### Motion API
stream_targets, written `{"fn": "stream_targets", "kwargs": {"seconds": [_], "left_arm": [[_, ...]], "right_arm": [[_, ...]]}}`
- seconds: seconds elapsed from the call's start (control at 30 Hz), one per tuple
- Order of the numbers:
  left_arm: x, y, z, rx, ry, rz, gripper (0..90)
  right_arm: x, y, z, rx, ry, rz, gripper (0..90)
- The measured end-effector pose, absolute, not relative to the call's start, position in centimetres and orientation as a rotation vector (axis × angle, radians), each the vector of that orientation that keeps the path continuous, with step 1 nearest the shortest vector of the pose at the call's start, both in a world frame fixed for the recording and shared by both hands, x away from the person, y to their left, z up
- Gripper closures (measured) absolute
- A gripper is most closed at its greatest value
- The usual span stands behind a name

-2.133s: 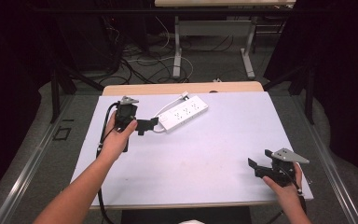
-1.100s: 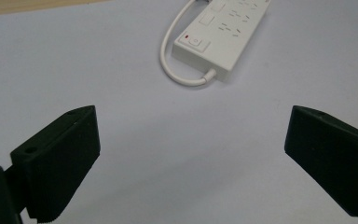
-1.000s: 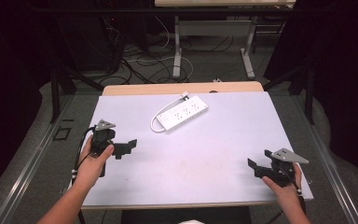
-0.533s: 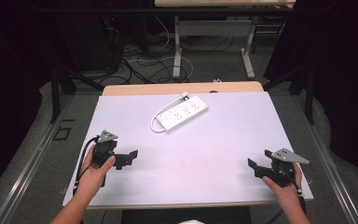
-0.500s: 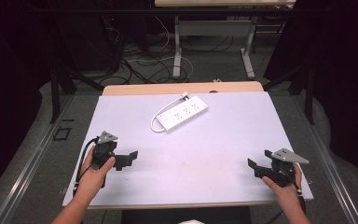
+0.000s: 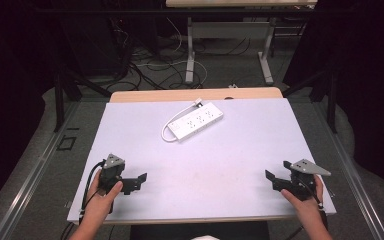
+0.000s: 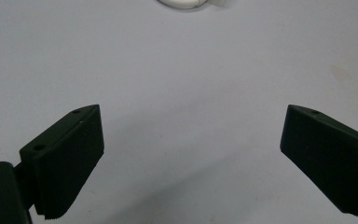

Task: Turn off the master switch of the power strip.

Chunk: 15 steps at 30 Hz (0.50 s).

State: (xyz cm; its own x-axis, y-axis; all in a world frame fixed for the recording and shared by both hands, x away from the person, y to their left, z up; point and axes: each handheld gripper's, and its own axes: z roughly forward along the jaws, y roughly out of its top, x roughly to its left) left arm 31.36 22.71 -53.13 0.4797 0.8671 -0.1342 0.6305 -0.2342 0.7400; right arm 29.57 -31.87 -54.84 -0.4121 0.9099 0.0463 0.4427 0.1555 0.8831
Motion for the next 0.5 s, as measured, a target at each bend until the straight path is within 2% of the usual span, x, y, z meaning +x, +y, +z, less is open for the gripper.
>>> {"fn": "stream_targets", "kwargs": {"seconds": [0.5], "left_arm": [[30.5, 23.3, -54.6, 1.893, 1.268, 0.403, 6.3]], "right_arm": [[29.7, -31.8, -55.0, 1.27, 1.934, 1.207, 20.1]]}}
